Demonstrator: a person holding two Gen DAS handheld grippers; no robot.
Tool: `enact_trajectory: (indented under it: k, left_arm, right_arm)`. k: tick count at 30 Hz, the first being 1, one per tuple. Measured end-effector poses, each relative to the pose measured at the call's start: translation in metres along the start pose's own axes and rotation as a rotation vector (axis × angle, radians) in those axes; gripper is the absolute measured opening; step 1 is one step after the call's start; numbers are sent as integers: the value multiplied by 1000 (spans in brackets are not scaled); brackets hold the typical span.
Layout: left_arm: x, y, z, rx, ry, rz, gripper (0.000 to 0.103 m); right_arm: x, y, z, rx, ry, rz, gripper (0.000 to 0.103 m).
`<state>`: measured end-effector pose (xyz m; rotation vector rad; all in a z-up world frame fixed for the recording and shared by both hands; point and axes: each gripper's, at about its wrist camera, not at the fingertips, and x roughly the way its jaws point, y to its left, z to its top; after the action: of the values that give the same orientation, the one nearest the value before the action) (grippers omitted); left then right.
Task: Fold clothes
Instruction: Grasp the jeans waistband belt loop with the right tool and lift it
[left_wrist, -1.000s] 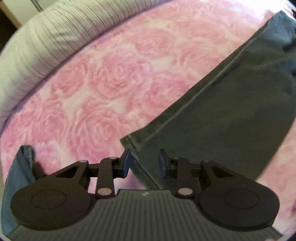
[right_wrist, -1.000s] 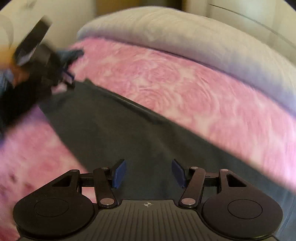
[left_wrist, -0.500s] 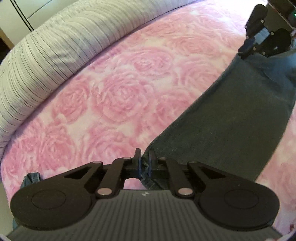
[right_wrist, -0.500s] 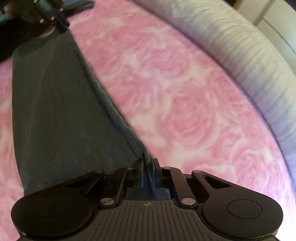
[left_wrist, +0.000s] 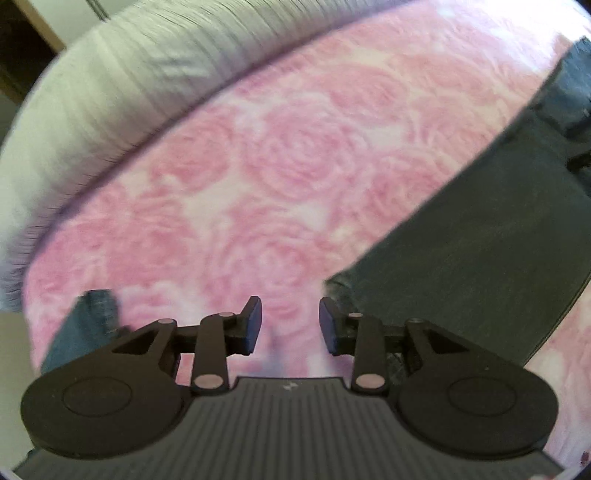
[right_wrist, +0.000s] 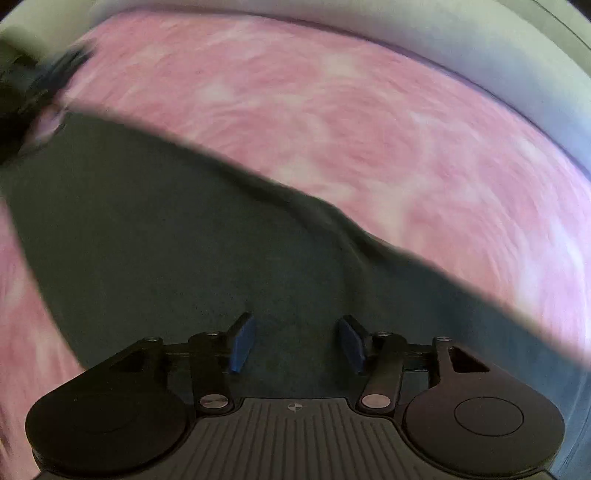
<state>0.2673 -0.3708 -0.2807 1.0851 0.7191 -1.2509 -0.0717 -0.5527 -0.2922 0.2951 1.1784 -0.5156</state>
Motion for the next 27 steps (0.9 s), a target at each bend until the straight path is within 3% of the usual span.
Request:
enact_trajectory:
  k: [2, 4, 8, 11, 14, 21, 22, 25, 27]
  left_arm:
    - [-21, 8, -3, -35, -33, 15, 31]
    - [-38, 11, -8, -51, -54, 34, 30]
    - [-68, 11, -26, -85, -91, 71, 31]
    - [-84, 8, -44, -116, -108, 82, 31]
    - [-98, 5, -67, -159, -113, 102, 31]
    - [-116, -1, -115, -308, -104, 117, 31]
    - [-118, -4, -120, -324, -101, 113, 31]
    - [-123, -15, -124, -328, -85, 104, 31]
    - [-127, -25, -120, -301, -85, 115, 31]
  right_arm:
    - [-12, 17, -2, 36, -13, -46, 55]
    - [-32, 52, -4, -31, -83, 17, 55]
    - [-56, 145, -5, -318, -200, 176, 55]
    - [-52, 209, -5, -532, -263, 239, 55]
    - [-28, 253, -1, -670, -294, 214, 55]
    - [13, 310, 6, -915, -362, 23, 55]
    - [14, 309, 12, -895, -351, 32, 48]
    - [9, 302, 25, -816, -336, 67, 13]
    - [-2, 292, 34, -731, -362, 103, 10]
